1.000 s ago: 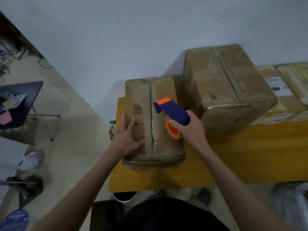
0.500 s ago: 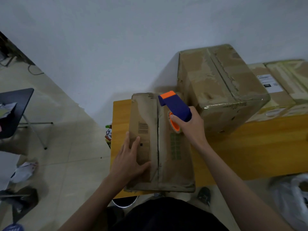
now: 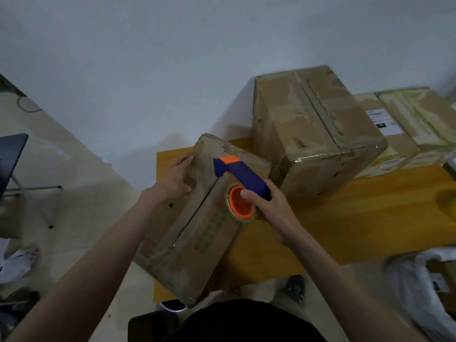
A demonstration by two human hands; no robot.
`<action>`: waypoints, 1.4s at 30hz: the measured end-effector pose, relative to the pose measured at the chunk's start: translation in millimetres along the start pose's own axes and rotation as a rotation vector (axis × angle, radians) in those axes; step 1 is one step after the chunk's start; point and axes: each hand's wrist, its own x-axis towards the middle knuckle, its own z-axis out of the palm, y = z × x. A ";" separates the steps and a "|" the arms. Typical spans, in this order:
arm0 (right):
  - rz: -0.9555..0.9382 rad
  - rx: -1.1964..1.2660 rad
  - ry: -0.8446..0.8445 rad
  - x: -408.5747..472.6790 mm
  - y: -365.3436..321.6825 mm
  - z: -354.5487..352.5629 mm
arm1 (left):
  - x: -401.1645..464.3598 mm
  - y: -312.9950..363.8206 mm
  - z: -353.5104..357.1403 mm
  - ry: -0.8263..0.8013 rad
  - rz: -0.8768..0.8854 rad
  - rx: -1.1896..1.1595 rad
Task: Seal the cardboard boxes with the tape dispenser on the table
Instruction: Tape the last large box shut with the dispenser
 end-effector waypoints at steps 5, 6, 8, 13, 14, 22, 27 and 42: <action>-0.137 -0.086 0.000 -3.0 -17.4 -20.4 | -15.1 -8.7 6.7 -0.035 0.128 -0.004; -0.162 -0.120 -0.003 -2.4 -19.8 -25.2 | -19.0 -8.4 9.2 -0.039 0.156 -0.015; -0.193 -0.169 -0.020 -1.2 -22.5 -32.6 | -24.8 -8.7 11.8 -0.064 0.196 -0.038; -0.255 -0.290 -0.081 -5.2 -25.7 -41.6 | -32.7 11.5 5.2 -0.015 0.212 -0.139; -0.270 -0.313 -0.089 -6.4 -25.8 -41.7 | -33.0 20.9 3.0 0.074 0.185 -0.240; -0.320 -0.364 -0.120 -15.0 -29.9 -45.5 | -45.8 95.3 -18.1 0.177 0.129 -0.771; -0.307 -0.323 -0.109 -20.5 -31.1 -53.1 | -42.2 101.3 -19.2 0.084 0.047 -0.844; -0.381 -0.456 -0.018 -32.9 -32.0 -60.1 | -11.2 121.5 -7.1 0.102 -0.112 -0.735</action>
